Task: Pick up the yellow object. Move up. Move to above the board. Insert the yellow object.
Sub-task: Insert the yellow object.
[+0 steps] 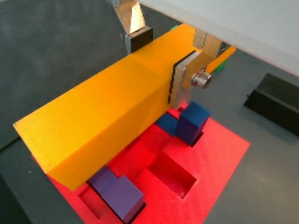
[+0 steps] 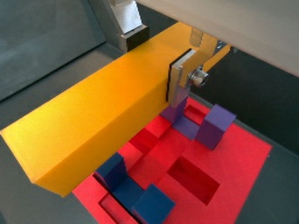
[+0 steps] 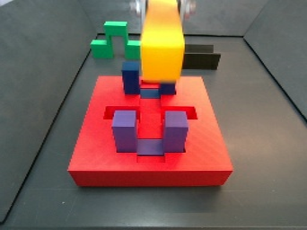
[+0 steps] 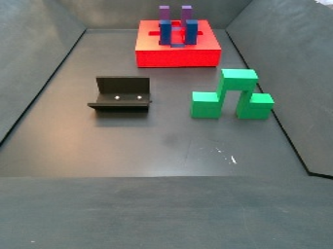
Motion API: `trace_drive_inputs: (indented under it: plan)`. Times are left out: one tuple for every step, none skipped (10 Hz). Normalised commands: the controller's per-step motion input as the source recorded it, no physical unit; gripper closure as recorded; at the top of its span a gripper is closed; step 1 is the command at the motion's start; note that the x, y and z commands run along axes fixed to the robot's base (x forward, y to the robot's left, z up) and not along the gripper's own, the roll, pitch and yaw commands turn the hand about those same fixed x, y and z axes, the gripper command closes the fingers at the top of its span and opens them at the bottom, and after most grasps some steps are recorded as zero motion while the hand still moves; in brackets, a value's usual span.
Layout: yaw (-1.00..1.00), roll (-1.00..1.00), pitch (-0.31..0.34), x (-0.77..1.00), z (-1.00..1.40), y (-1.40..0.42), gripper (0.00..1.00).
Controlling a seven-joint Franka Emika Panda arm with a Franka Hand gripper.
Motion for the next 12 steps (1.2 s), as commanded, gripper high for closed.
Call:
trace_drive_inputs:
  plan:
    - [0.05, 0.09, 0.0, 0.09, -0.61, 0.0, 1.0]
    - [0.07, 0.09, 0.0, 0.07, -0.55, 0.0, 1.0]
    - [0.08, 0.11, 0.0, 0.02, -0.51, 0.0, 1.0]
    - [0.11, 0.1, 0.0, 0.0, -0.42, 0.0, 1.0]
    - [0.05, 0.0, 0.0, 0.0, -0.07, 0.01, 1.0]
    - [0.0, -0.03, -0.003, 0.0, -0.01, 0.0, 1.0]
    - [0.0, 0.0, 0.0, 0.0, -0.22, 0.0, 1.0]
    - [0.13, 0.0, -0.01, -0.08, -0.33, 0.0, 1.0]
    - [0.13, 0.0, -0.02, -0.07, -0.29, 0.0, 1.0]
    - [0.02, 0.0, 0.0, -0.13, -0.14, 0.0, 1.0]
    - [0.0, 0.0, 0.0, -0.17, -0.09, 0.02, 1.0]
    - [0.0, -0.01, 0.0, -0.13, -0.07, 0.03, 1.0]
